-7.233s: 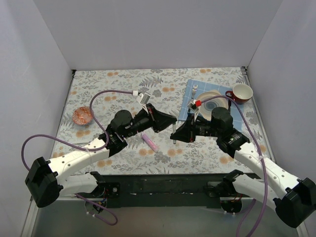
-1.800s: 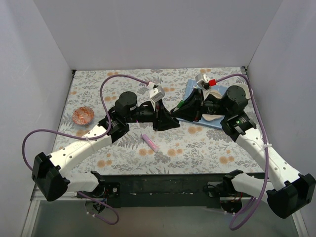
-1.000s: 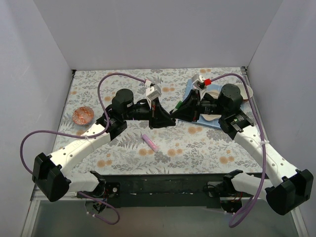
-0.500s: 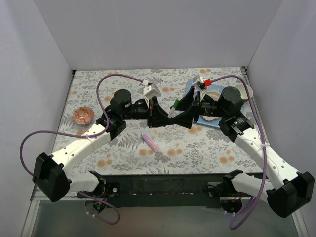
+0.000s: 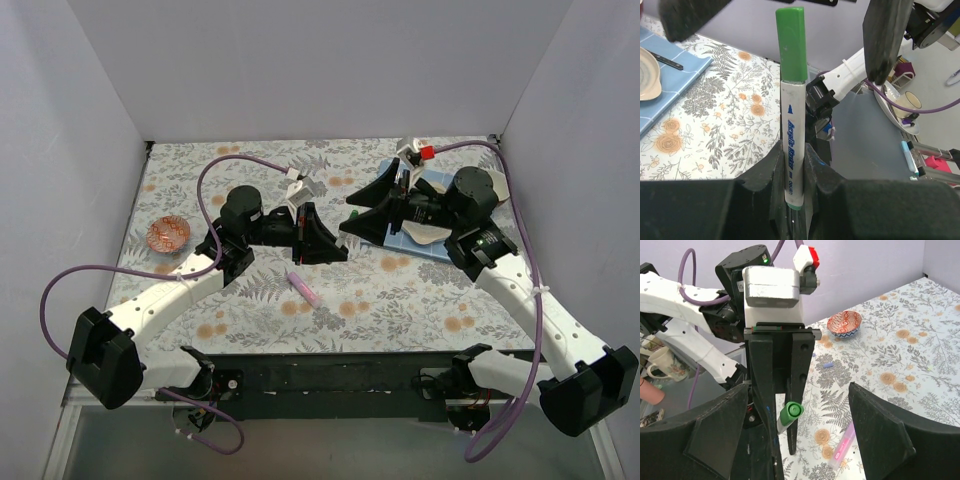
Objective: Insert the pens into the pen caps
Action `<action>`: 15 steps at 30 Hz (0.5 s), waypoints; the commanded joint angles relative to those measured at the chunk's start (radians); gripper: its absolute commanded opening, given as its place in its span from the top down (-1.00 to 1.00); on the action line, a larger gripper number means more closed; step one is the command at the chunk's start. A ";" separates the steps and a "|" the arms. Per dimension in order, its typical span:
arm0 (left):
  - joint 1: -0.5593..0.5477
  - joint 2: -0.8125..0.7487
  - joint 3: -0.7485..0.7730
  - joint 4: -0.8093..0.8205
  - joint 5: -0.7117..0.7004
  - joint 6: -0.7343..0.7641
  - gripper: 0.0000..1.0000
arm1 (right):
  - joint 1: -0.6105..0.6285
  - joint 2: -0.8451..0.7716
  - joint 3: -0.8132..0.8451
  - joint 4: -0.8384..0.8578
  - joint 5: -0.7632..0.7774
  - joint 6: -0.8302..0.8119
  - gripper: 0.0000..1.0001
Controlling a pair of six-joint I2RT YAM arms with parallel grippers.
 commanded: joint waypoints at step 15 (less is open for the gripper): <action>0.008 0.011 0.010 0.056 -0.001 -0.043 1.00 | 0.006 0.014 -0.029 0.139 -0.027 0.067 0.93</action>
